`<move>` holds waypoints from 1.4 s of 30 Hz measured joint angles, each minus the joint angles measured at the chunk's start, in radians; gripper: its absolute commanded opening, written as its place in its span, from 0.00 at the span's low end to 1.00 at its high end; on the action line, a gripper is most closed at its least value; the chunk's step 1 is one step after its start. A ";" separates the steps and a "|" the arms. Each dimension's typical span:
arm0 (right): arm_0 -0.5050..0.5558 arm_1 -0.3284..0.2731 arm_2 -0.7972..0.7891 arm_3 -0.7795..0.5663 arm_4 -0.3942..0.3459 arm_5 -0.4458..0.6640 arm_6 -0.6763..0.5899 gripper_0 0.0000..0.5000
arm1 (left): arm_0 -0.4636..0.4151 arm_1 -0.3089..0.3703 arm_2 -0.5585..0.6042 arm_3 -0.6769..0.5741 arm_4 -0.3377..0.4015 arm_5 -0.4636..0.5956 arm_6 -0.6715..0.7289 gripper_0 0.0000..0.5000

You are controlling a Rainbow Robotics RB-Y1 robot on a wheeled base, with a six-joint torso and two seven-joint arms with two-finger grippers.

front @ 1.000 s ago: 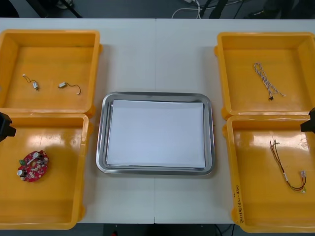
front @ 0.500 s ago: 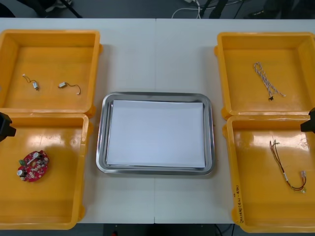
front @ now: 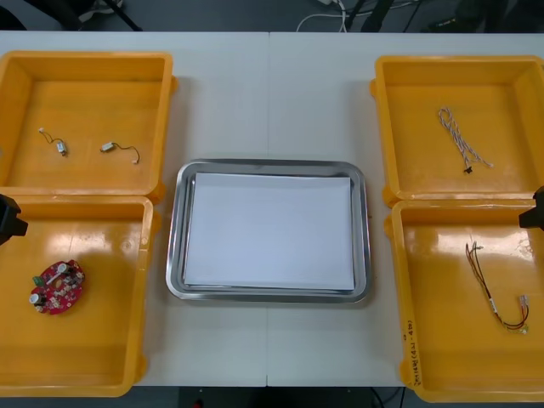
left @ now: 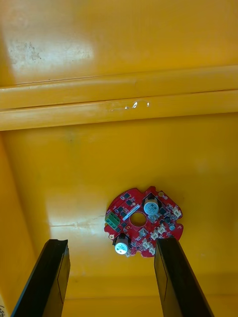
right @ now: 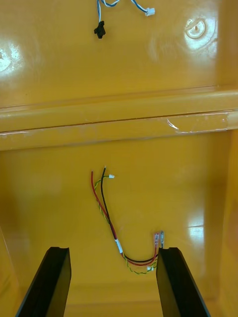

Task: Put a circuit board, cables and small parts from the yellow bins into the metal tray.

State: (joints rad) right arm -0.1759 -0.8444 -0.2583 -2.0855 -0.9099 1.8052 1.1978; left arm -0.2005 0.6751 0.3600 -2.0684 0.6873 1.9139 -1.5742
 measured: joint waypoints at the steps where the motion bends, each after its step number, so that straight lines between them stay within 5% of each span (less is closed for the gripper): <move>1: 0.000 0.000 0.000 0.000 0.000 0.000 0.000 1.00 | 0.000 0.000 0.000 0.000 0.000 0.000 0.000 1.00; 42: 0.000 -0.001 0.000 0.000 0.000 0.000 0.000 1.00 | 0.000 0.000 0.000 0.000 0.000 0.000 0.000 1.00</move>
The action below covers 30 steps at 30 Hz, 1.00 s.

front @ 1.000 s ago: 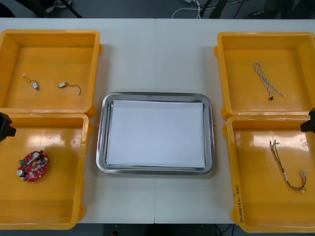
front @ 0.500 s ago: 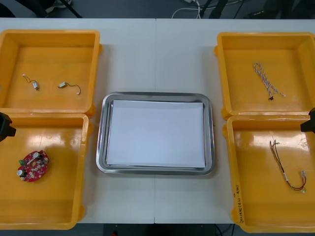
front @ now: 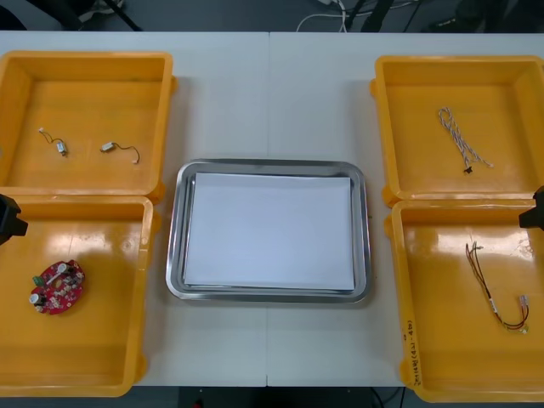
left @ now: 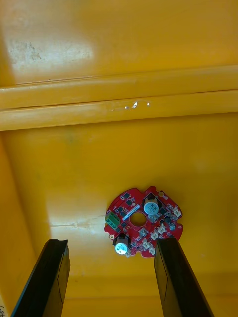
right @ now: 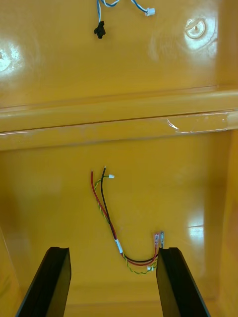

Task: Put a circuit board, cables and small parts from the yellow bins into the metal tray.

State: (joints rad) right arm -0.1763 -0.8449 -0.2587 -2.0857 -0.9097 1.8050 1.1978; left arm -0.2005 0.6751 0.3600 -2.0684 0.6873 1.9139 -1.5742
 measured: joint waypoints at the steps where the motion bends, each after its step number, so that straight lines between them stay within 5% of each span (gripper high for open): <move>1: -0.001 -0.003 -0.002 -0.001 0.000 -0.001 0.000 1.00 | 0.001 0.000 0.000 0.001 0.000 0.000 0.000 1.00; 10: -0.002 -0.043 -0.016 -0.102 0.100 -0.036 0.000 1.00 | 0.031 0.000 -0.005 0.005 -0.014 0.000 0.000 1.00; 20: 0.020 -0.043 -0.016 -0.104 0.073 -0.041 0.000 1.00 | 0.031 0.000 -0.005 0.006 -0.015 0.000 0.037 1.00; 30: 0.053 -0.043 -0.016 -0.104 0.003 -0.064 0.000 1.00 | 0.031 -0.002 0.006 0.007 -0.015 0.000 0.233 1.00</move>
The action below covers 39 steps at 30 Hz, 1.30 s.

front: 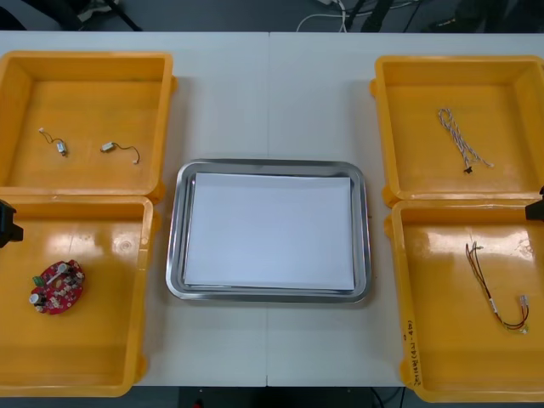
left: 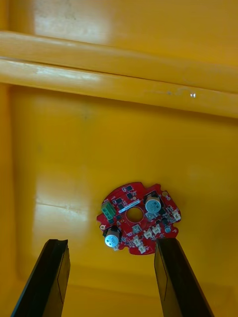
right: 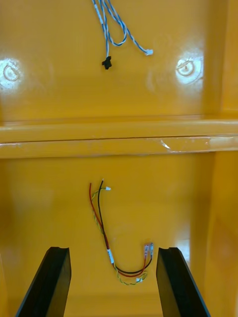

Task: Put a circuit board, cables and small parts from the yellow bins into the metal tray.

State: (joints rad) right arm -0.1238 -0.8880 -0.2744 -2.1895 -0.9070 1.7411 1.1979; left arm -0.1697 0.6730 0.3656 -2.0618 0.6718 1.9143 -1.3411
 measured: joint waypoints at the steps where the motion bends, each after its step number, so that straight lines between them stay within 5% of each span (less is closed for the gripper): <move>1: 0.004 0.000 0.000 0.000 -0.004 -0.004 0.000 1.00 | 0.000 -0.002 0.006 0.000 0.000 0.000 0.017 1.00; 20: 0.136 0.000 0.000 0.001 -0.026 -0.141 0.017 1.00 | 0.094 -0.125 0.103 0.005 -0.013 -0.006 0.049 1.00; 28: 0.225 0.000 0.000 0.001 -0.046 -0.238 0.102 1.00 | 0.150 -0.160 0.102 0.009 -0.036 -0.132 0.196 1.00; 39: 0.305 0.000 0.022 0.001 -0.057 -0.331 0.192 1.00 | 0.186 -0.164 0.079 0.093 -0.046 -0.271 0.200 1.00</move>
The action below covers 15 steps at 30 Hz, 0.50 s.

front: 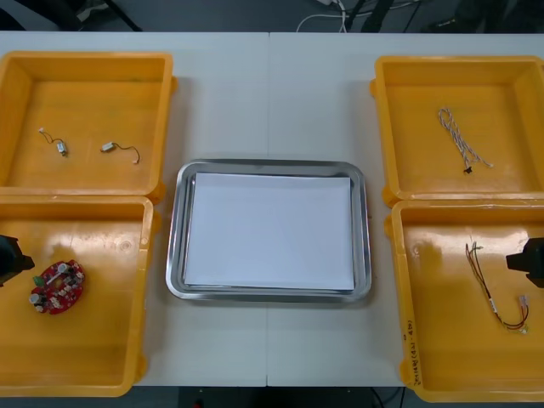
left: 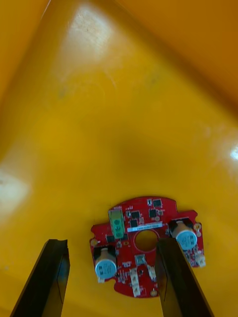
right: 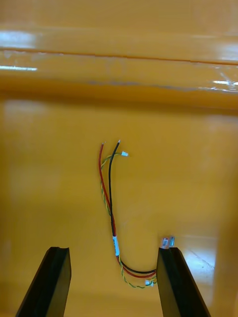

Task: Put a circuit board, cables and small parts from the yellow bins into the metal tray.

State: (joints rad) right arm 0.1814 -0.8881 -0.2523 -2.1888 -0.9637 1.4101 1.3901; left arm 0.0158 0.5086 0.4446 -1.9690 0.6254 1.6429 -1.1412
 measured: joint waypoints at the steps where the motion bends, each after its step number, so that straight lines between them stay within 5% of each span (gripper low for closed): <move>1: 0.006 0.000 0.004 0.000 0.000 -0.004 0.003 1.00 | 0.001 0.000 -0.005 0.008 -0.001 -0.012 0.000 1.00; 15: 0.048 -0.015 0.083 0.001 0.071 -0.062 0.051 1.00 | 0.005 0.000 -0.071 0.087 -0.018 -0.103 0.000 1.00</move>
State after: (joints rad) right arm 0.2295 -0.9029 -0.1691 -2.1877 -0.8927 1.3483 1.4409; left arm 0.0204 0.5085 0.3736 -1.8823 0.6074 1.5397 -1.1412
